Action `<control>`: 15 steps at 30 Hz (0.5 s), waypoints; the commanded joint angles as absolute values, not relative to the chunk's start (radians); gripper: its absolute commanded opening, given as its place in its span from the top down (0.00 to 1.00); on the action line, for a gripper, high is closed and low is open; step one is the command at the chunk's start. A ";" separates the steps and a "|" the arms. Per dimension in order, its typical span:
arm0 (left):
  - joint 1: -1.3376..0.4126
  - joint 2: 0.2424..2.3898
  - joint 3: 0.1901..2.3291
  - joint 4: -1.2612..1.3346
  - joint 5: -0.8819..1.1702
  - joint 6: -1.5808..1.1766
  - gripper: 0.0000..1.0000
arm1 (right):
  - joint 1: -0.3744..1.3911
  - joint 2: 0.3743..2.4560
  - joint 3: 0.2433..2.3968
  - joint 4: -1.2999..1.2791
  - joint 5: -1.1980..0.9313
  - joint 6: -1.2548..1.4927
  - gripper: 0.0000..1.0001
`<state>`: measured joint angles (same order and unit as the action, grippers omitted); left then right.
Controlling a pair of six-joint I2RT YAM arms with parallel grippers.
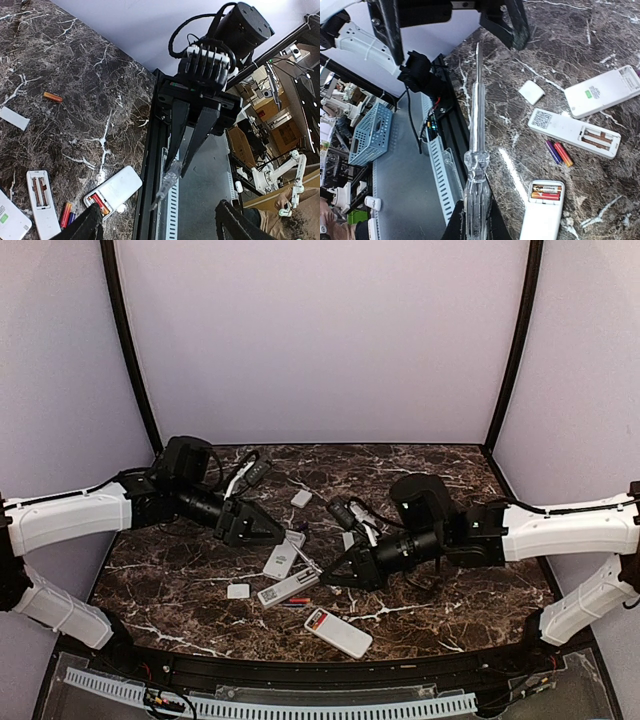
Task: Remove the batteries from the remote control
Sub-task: Pass from the right arm to the left
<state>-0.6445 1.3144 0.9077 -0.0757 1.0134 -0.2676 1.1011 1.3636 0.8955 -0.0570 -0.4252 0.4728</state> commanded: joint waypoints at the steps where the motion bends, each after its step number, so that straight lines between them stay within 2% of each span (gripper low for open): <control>1: -0.680 1.292 0.898 -0.101 1.033 -0.211 0.23 | 1.076 1.347 0.882 0.088 -0.583 0.540 1.00; 4: -0.711 1.296 0.908 -0.124 1.045 -0.189 0.24 | 1.071 1.347 0.882 0.101 -0.620 0.558 1.00; 6: -0.723 1.293 0.909 -0.122 1.061 -0.188 0.31 | 1.067 1.348 0.879 0.108 -0.633 0.565 1.00; 9: -0.728 1.284 0.898 -0.088 1.087 -0.211 0.48 | 1.062 1.351 0.874 0.126 -0.662 0.579 1.00; 15: -0.729 1.287 0.888 -0.038 1.139 -0.250 0.68 | 1.062 1.375 0.882 0.140 -0.699 0.592 1.00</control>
<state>-0.7269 1.3136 0.9047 -0.0704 1.0775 -0.2337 1.0702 1.3636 0.8852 0.0895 -0.6491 0.5739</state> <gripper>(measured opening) 0.373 0.069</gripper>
